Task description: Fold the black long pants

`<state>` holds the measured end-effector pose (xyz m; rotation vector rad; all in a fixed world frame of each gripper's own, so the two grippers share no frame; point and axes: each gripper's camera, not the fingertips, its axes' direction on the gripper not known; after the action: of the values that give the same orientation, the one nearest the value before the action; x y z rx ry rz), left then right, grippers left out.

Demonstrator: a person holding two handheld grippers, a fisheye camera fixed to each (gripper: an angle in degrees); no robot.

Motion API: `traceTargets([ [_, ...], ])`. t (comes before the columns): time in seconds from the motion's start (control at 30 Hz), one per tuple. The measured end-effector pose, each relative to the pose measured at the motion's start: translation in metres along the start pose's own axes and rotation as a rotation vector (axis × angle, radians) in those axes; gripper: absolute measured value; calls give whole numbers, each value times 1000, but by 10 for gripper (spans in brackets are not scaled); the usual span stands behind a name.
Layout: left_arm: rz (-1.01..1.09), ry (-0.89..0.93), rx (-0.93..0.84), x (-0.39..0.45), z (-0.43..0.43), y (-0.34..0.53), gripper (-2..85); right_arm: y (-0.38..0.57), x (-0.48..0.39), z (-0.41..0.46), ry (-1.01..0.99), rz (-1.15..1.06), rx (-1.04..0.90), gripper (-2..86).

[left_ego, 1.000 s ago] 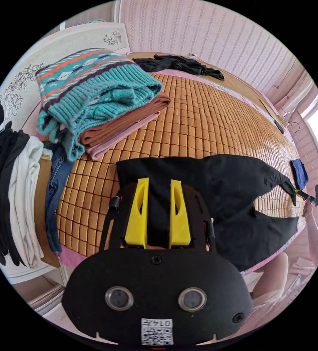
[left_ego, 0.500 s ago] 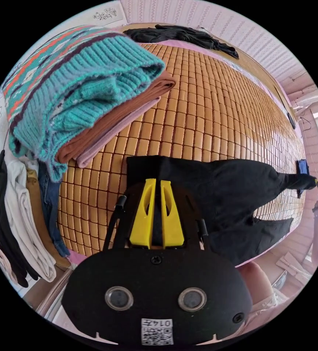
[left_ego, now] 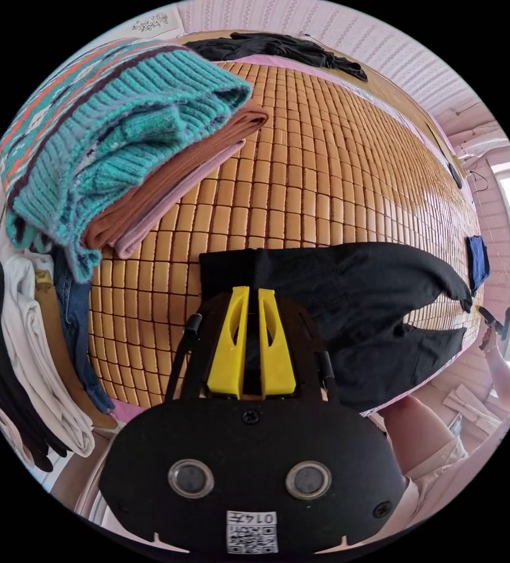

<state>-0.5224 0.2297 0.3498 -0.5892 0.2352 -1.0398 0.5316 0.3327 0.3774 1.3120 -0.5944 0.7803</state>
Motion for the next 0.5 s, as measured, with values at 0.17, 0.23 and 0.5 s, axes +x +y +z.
traceTargets([
  [0.17,-6,-1,-26,0,11,-19,24,-31,-14,-2,-74,2,84,76],
  [0.23,-18,-4,-36,1,19,-24,24,-47,-20,11,-89,10,75,104],
  [0.5,-42,12,-13,-2,24,-29,17,-48,-49,44,2,-62,-104,4],
])
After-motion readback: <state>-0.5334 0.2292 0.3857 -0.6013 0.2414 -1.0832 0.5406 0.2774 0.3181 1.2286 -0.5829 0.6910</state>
